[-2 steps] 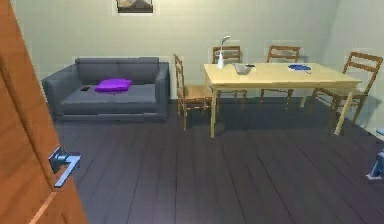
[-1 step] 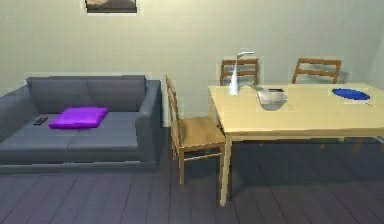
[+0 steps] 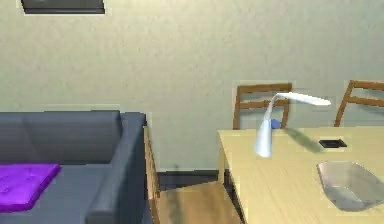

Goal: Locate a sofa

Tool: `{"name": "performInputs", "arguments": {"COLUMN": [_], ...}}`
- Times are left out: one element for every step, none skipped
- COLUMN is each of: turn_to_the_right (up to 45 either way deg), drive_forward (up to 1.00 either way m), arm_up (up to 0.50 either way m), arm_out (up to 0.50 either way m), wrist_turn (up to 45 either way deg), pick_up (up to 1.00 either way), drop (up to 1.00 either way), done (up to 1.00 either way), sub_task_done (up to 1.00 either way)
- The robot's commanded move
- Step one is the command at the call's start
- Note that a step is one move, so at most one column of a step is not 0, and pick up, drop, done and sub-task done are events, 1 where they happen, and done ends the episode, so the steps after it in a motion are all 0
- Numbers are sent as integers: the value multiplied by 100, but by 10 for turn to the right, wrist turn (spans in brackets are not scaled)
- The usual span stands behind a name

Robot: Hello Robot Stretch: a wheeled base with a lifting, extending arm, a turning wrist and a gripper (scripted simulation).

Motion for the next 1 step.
{"name": "performInputs", "arguments": {"turn_to_the_right": [-450], "drive_forward": [0], "arm_up": [0], "arm_out": [0], "wrist_turn": [0], "pick_up": [0], "drop": [0], "done": [0], "sub_task_done": [0]}}
